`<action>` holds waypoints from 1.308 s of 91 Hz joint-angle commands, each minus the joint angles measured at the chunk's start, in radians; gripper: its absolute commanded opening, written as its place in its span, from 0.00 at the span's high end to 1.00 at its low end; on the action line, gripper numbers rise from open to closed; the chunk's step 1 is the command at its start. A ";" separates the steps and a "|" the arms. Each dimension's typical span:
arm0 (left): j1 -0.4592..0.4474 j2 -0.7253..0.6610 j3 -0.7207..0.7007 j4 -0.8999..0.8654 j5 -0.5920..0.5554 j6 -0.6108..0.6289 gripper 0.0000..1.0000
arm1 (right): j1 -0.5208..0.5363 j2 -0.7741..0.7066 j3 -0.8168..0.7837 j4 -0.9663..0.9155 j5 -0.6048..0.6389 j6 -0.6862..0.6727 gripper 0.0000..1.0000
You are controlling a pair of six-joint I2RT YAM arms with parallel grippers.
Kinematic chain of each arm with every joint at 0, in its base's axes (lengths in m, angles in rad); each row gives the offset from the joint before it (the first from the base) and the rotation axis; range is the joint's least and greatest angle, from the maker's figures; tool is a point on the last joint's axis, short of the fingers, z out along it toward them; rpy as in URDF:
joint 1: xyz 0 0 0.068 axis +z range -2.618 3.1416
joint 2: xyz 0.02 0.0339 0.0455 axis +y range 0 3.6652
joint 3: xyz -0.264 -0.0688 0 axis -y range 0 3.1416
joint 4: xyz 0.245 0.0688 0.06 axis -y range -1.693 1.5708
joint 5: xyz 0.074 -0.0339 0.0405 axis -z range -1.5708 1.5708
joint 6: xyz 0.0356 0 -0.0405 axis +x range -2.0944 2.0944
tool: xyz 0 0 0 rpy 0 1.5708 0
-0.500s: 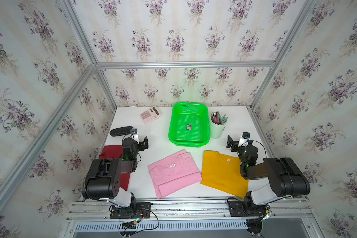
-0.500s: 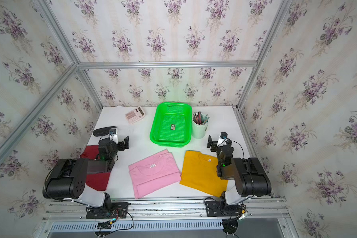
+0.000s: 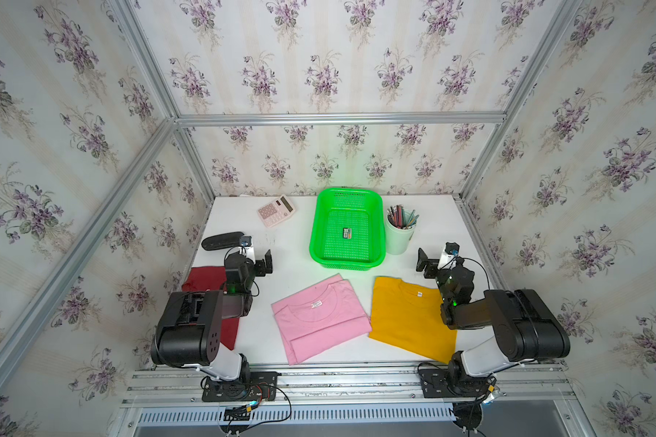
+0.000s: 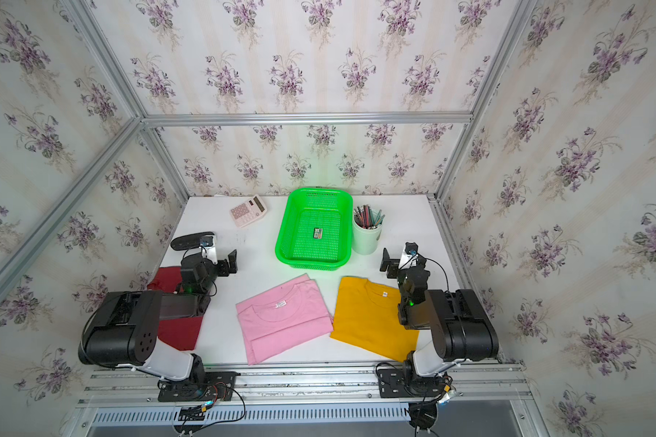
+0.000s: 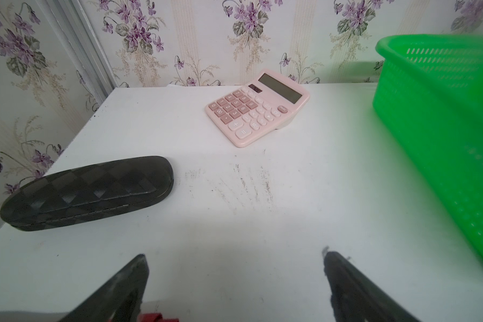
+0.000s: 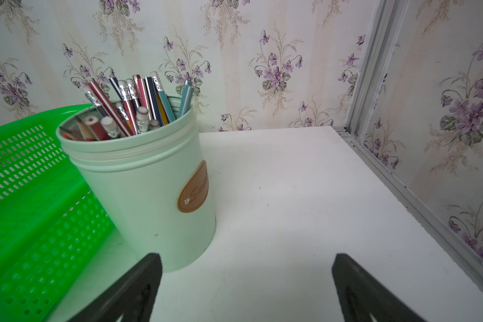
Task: Put the folded t-shirts into the basket
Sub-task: Adjust the bin at the center of the board.
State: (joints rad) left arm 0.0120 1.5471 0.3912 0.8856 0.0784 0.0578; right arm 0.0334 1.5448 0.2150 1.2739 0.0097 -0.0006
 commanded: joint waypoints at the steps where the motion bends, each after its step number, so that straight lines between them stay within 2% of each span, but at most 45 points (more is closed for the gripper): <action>1: -0.001 -0.005 -0.002 0.003 0.002 0.011 0.00 | 0.002 -0.003 0.006 0.015 -0.004 0.001 0.00; 11: -0.004 -0.007 -0.014 0.024 0.002 0.014 0.00 | 0.002 -0.005 0.005 0.016 0.004 0.003 0.00; 24: -0.008 -0.041 -0.006 -0.015 0.020 0.027 0.00 | 0.001 -0.045 -0.037 0.061 0.141 0.056 0.00; 29: -0.013 -0.082 0.028 -0.112 0.003 0.026 0.00 | 0.001 -0.110 -0.059 0.050 0.154 0.057 0.00; 38: -0.031 -0.199 0.138 -0.400 0.000 0.039 0.00 | 0.002 -0.283 -0.073 -0.084 0.168 0.069 0.00; 48: -0.060 -0.308 0.222 -0.584 -0.013 -0.002 0.00 | 0.002 -0.527 -0.035 -0.306 0.373 0.295 0.00; 54: -0.070 -0.369 0.288 -0.706 -0.017 -0.073 0.00 | 0.001 -0.643 0.018 -0.543 0.468 0.534 0.00; 59: -0.078 -0.405 0.347 -0.799 -0.018 -0.122 0.00 | 0.002 -0.710 0.084 -0.768 0.497 0.731 0.00; 64: -0.079 -0.428 0.413 -0.888 -0.017 -0.184 0.00 | 0.000 -0.747 0.133 -0.879 0.434 0.805 0.00; 70: -0.080 -0.435 0.521 -1.052 -0.013 -0.342 0.00 | -0.002 -0.756 0.172 -0.873 0.269 0.724 0.00; 74: -0.079 -0.429 0.603 -1.192 0.004 -0.452 0.01 | -0.001 -0.749 0.192 -0.873 0.184 0.719 0.00; 81: -0.074 -0.414 0.675 -1.266 0.100 -0.484 0.01 | 0.010 -0.727 0.210 -0.869 0.048 0.742 0.01; 86: -0.068 -0.405 0.709 -1.306 0.123 -0.528 0.01 | 0.053 -0.697 0.229 -0.909 0.023 0.751 0.01; 93: -0.057 -0.386 0.737 -1.290 0.256 -0.491 0.01 | 0.138 -0.633 0.280 -0.978 -0.012 0.695 0.03; 103: -0.071 -0.340 0.788 -1.331 0.314 -0.458 0.01 | 0.303 -0.549 0.363 -1.108 0.016 0.579 0.06; 111: -0.132 -0.282 0.845 -1.402 0.264 -0.411 0.02 | 0.407 -0.490 0.415 -1.182 0.052 0.537 0.14; 119: -0.222 -0.209 0.888 -1.457 0.186 -0.361 0.02 | 0.452 -0.435 0.419 -1.159 -0.002 0.527 0.24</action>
State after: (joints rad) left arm -0.1368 1.2675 1.2377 -0.4633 0.3111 -0.3794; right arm 0.4419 1.0557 0.6231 0.1825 0.0399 0.5915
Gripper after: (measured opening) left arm 0.984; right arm 0.811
